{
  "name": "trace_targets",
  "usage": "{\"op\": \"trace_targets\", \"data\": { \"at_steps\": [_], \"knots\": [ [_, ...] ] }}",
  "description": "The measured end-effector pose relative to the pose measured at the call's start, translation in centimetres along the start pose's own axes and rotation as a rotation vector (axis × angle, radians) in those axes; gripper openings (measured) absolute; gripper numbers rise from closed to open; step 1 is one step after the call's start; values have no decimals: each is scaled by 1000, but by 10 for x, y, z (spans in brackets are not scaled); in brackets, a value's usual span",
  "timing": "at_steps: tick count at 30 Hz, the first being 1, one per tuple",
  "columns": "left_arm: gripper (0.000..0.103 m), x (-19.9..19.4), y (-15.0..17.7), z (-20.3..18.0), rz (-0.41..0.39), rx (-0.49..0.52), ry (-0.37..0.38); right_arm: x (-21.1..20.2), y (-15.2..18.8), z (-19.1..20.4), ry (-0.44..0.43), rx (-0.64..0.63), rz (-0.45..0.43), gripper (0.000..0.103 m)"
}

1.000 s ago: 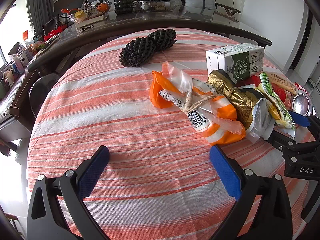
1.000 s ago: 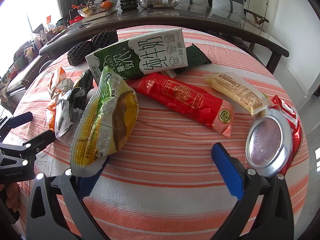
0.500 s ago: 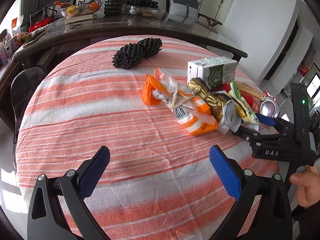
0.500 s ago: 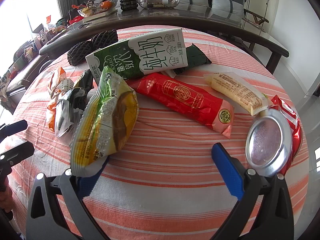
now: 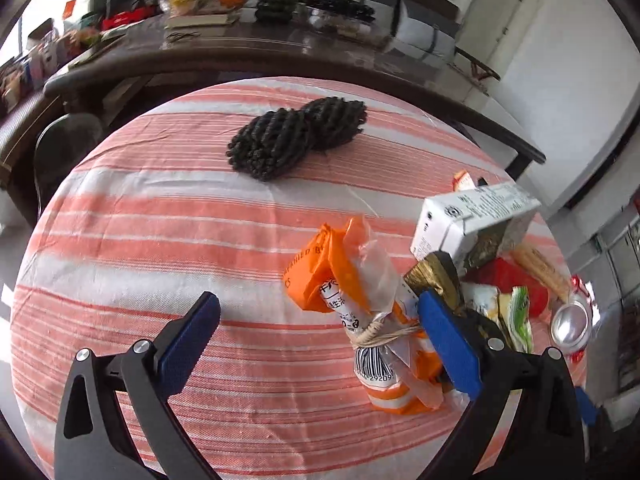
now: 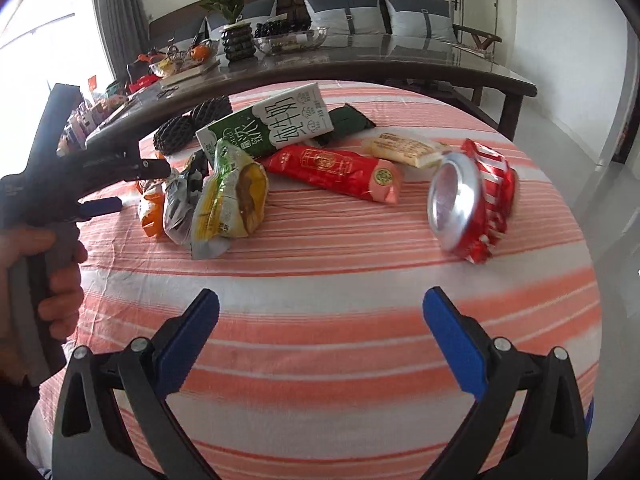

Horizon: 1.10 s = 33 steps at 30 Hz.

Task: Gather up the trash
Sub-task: 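Return both tools to the table and approach the remaining trash, then grasp the orange snack bag with the left tool while the right tool grasps the red can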

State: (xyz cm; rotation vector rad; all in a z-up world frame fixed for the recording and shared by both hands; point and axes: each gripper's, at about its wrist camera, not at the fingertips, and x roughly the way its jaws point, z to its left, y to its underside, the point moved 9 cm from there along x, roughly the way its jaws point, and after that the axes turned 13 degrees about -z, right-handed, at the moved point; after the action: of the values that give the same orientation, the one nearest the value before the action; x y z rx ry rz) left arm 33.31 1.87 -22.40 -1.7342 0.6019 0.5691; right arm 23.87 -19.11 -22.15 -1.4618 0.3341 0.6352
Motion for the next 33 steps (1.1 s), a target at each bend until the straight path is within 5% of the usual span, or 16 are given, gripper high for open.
{"op": "trace_targets", "data": {
  "at_steps": [4,8,13,16,21,22,23,26,30,33],
  "knots": [
    [99,-13,-1,13,29,188,50,-28,-5,-48,65,109,-66,98],
    [98,-20,-9,20,45,236,123,-22,-11,-100,132,193,-2,98],
    [98,-22,6,-6,71,298,150,-10,-49,-123,54,316,-32,90],
    [98,-13,13,-14,66,272,115,1,-63,-111,-34,323,20,86],
    [99,-5,15,-21,65,247,105,28,-56,-96,32,190,93,86],
    [97,-8,17,-21,71,274,117,34,-50,-94,-10,216,117,79],
    [97,-13,18,-20,74,296,135,38,-45,-95,-20,222,137,48],
    [97,-30,18,1,85,344,160,24,-41,-100,-29,249,109,47],
    [97,-46,3,33,55,367,105,-5,-38,-100,-29,218,70,46],
    [98,-54,-3,23,32,320,185,-16,-32,-96,-26,204,65,46]
  ]
}}
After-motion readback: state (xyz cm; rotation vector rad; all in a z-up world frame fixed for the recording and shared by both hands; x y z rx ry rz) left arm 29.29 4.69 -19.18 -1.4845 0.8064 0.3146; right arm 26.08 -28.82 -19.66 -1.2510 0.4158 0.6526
